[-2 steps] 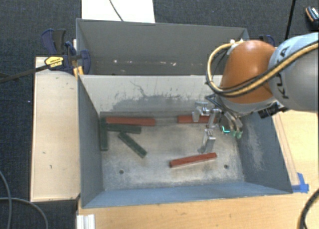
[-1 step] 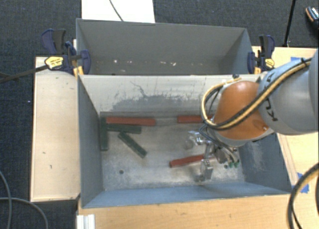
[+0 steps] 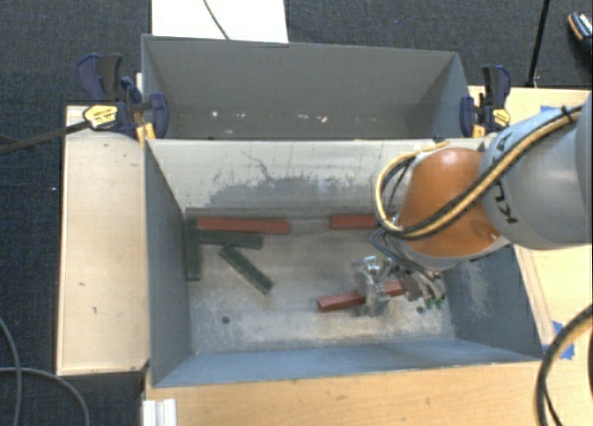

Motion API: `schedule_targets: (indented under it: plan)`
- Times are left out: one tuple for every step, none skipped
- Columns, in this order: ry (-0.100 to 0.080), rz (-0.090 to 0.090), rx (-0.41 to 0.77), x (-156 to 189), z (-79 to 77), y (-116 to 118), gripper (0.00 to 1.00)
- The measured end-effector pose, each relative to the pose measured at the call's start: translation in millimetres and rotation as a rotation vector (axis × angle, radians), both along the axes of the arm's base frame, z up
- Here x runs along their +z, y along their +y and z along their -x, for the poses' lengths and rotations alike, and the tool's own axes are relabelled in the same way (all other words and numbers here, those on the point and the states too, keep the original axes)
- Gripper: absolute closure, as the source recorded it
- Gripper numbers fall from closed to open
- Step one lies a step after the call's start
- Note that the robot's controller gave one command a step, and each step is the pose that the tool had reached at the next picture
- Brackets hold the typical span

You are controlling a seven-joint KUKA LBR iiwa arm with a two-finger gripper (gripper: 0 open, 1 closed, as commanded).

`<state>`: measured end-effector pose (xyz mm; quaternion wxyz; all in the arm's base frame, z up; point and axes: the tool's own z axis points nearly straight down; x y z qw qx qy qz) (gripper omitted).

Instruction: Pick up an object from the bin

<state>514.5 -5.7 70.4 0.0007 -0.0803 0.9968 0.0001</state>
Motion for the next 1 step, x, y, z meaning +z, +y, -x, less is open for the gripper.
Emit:
schedule_targets:
  plan:
    - [-0.01,0.0,0.039,178.1,15.7,5.7,1.0]
